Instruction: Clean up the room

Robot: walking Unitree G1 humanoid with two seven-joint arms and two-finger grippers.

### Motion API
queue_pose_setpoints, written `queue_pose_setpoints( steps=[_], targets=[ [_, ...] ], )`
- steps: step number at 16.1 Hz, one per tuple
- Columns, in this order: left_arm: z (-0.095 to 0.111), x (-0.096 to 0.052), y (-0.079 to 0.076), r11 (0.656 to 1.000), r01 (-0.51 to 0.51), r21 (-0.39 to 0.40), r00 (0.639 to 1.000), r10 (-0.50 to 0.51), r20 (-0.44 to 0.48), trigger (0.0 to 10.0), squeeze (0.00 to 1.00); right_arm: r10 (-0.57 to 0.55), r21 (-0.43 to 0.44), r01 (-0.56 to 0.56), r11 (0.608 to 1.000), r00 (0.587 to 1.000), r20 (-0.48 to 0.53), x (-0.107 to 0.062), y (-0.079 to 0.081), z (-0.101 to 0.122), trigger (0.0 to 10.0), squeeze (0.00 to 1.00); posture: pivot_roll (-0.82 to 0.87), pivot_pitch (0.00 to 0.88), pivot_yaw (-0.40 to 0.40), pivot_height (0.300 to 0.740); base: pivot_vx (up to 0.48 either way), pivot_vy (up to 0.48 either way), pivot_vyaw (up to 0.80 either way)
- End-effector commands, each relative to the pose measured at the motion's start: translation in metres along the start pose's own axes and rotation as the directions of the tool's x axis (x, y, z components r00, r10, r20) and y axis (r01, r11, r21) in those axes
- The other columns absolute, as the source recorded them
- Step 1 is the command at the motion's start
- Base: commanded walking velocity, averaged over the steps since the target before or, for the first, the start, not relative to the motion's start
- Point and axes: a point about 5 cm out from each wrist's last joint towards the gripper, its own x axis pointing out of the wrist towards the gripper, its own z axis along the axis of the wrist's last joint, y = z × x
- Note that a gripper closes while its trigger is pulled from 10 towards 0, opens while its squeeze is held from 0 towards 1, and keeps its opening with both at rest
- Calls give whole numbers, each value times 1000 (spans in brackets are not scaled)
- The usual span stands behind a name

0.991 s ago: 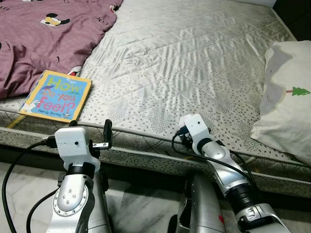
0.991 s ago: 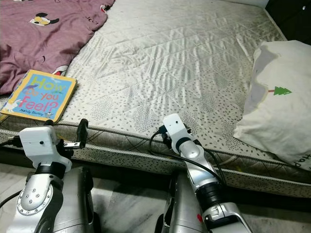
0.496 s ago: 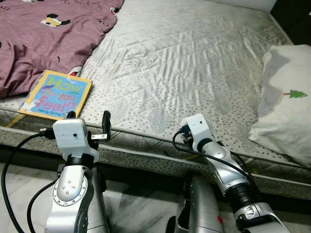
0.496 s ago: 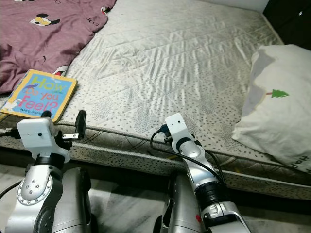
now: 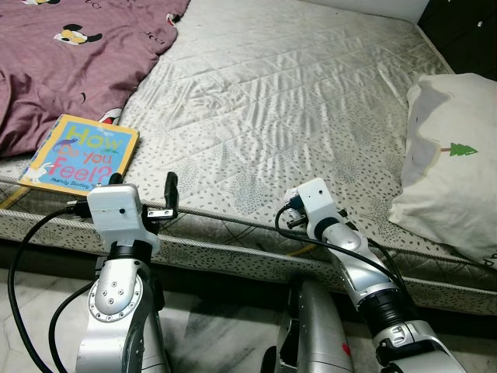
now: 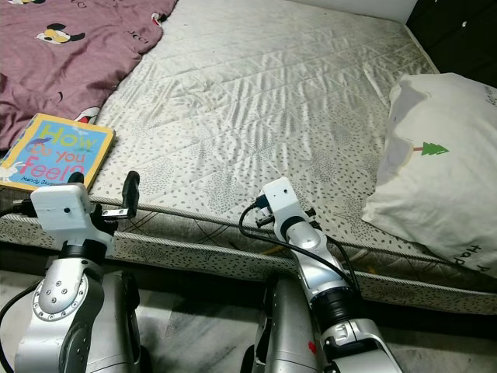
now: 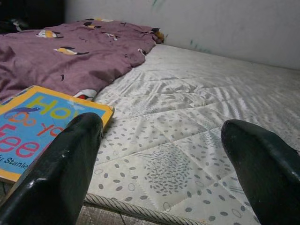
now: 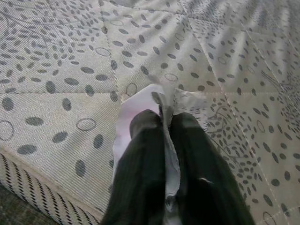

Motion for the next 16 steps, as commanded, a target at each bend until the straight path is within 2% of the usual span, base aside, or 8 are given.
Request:
queue_pose_setpoints(
  steps=[1, 5, 8, 10, 12, 14, 15, 16],
  targets=[
    [-2, -1, -3, 1000, 5, -5, 1000, -5, -5, 10000, 0, -8, 11, 9, 1000, 1000, -9, 0, -3, -2, 0, 0, 62, 74, -147, 477, 0, 0, 0],
    [-3, -3, -5, 1000, 8, -12, 1000, -8, -7, 10000, 0, -23, 49, 23, 999, 1000, 12, -2, -4, -2, 0, 0, 64, 75, -144, 477, 0, 0, 0],
    [-3, -3, -3, 1000, 6, -13, 1000, -6, -7, 10000, 0, -9, 199, 0, 980, 999, 45, -4, -2, 4, 0, 0, 68, 72, -139, 477, 0, 0, 0],
    [-3, -6, 0, 1000, -15, -19, 1000, 14, -16, 10000, 0, 12, 356, -48, 933, 995, 103, -11, 4, 10, 0, 0, 70, 70, -136, 477, 0, 0, 0],
    [-6, -9, 1, 999, -42, -25, 999, 42, -35, 10000, 0, 25, 462, -110, 880, 982, 188, -20, 10, 18, 0, 0, 68, 69, -130, 477, 0, 0, 0],
    [-6, -9, -2, 999, -25, -34, 999, 24, -34, 10000, 0, 20, 522, -138, 842, 974, 227, -24, 13, 23, 0, 0, 64, 66, -123, 477, 0, 0, 0],
    [-5, -7, -5, 999, -18, -39, 999, 17, -32, 10000, 0, 31, 529, -164, 833, 967, 252, -25, 17, 29, 2314, 0, 63, 64, -119, 477, 0, 0, 0],
    [-5, -6, -5, 999, -16, -45, 999, 15, -31, 10000, 0, 23, 533, -159, 831, 967, 252, -24, 17, 33, 10000, 0, 63, 64, -119, 477, 0, 0, 0]
  ],
)
